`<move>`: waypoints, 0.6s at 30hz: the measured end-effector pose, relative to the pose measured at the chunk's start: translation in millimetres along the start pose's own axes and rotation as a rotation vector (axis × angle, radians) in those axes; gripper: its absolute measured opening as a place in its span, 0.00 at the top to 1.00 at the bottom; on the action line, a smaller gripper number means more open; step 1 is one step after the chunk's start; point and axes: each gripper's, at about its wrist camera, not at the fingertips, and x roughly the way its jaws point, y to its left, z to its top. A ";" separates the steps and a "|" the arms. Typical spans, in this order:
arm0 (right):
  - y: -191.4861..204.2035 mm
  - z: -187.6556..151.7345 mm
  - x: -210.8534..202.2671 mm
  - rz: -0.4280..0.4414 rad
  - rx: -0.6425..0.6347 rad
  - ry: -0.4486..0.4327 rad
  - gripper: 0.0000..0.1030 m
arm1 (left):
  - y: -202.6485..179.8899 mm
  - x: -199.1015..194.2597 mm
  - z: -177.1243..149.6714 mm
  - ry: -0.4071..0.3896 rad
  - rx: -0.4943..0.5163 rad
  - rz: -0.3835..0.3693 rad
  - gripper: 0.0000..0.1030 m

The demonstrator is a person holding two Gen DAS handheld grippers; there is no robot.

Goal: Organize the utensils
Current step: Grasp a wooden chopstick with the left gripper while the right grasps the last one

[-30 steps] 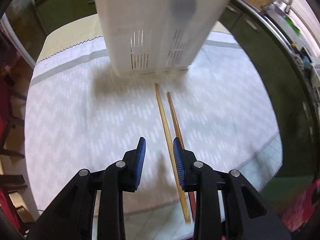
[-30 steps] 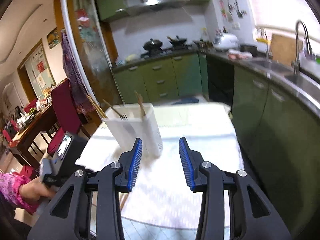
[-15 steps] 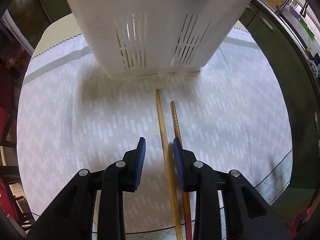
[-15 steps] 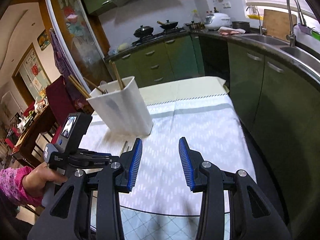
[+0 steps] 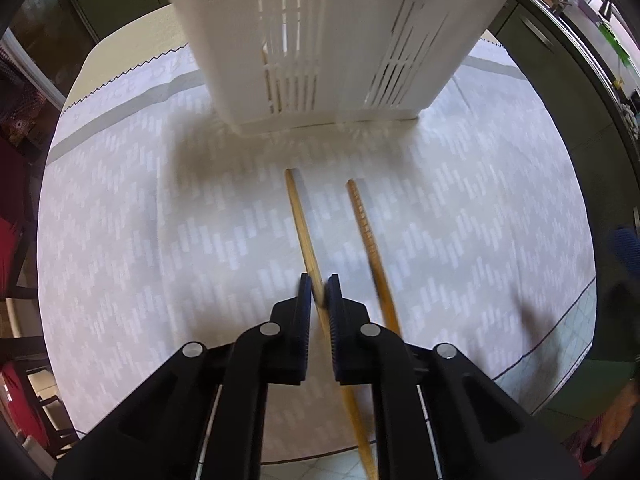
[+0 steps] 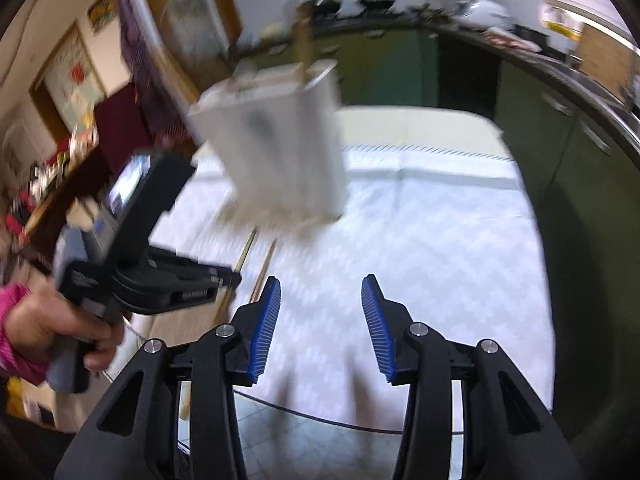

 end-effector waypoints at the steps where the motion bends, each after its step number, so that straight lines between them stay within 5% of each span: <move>1: 8.1 -0.5 10.5 -0.001 -0.017 0.024 0.59 | 2.8 -0.1 -1.3 0.002 0.005 0.001 0.92; 18: 73.8 6.1 122.9 -0.067 -0.150 0.237 0.59 | 99.9 -9.2 -25.3 0.015 -0.022 0.029 0.92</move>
